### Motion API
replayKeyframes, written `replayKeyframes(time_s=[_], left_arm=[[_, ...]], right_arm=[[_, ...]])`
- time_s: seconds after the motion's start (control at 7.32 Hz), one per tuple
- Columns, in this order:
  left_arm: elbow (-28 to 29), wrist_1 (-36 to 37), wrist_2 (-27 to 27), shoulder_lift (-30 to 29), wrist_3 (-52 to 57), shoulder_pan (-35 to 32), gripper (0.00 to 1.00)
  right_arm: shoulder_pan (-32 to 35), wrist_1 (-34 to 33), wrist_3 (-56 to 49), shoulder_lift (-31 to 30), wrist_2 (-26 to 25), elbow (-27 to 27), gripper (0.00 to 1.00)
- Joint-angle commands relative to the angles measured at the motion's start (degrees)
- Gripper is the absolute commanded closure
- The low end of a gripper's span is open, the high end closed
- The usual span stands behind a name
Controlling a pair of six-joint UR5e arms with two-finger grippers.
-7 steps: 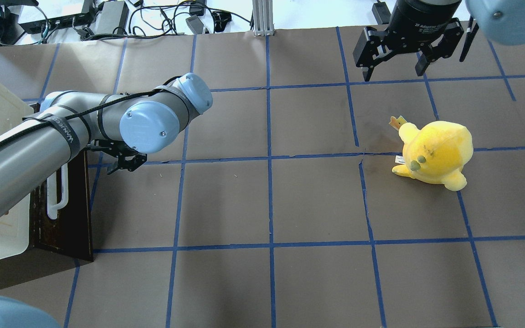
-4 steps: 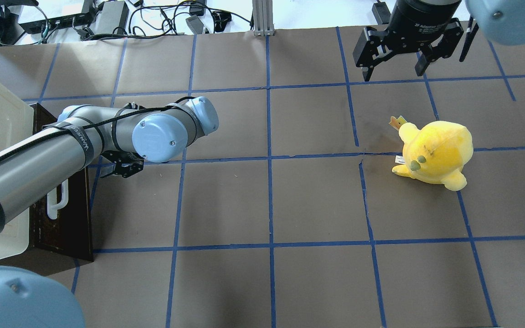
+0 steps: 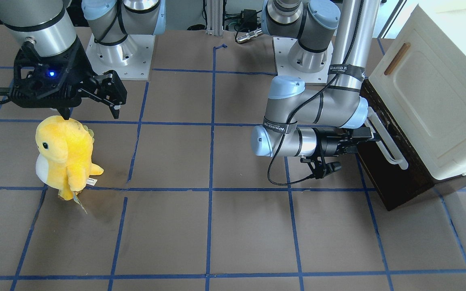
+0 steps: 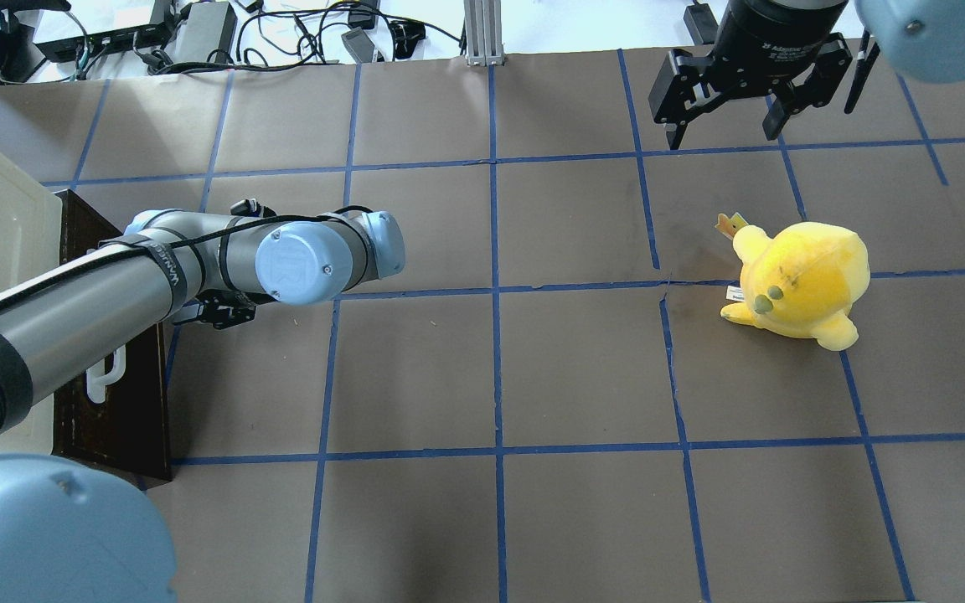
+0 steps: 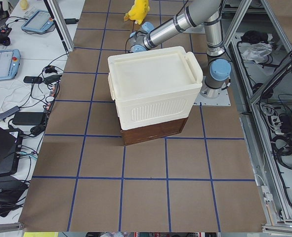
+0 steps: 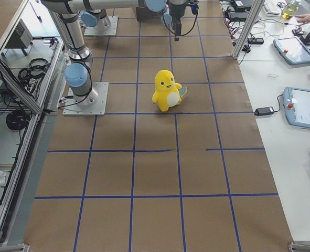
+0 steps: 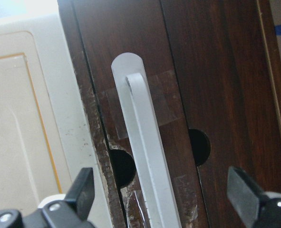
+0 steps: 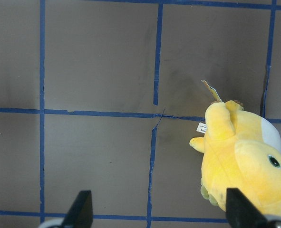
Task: Pull drawer sideways
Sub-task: 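Lower the left gripper around the white handle and close it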
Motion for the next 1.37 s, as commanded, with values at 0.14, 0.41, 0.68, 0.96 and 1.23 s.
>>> replayKeyframes(time_s=[0.14,0.41,0.68,0.96,1.23], left_arm=[[0.0,-0.2,2.3,-0.8,-0.8,1.4,0.02],[0.1,-0.3,3.3,-0.8,0.0,2.2,0.02],[-0.1,-4.7,4.4,-0.7,-0.8,3.3,0.02],[0.1,-4.9,4.3,-0.9,-0.6,4.0,0.03],[0.2,-5.1,3.6,-1.1,-0.6,4.0,0.1]], right_arm=[[0.0,0.0,0.0,0.0,0.0,0.0,0.0],[0.0,0.0,0.0,0.0,0.0,0.0,0.0],[0.0,0.0,0.0,0.0,0.0,0.0,0.0],[0.0,0.0,-0.1,0.0,0.0,0.0,0.0],[0.0,0.0,0.0,0.0,0.0,0.0,0.0]])
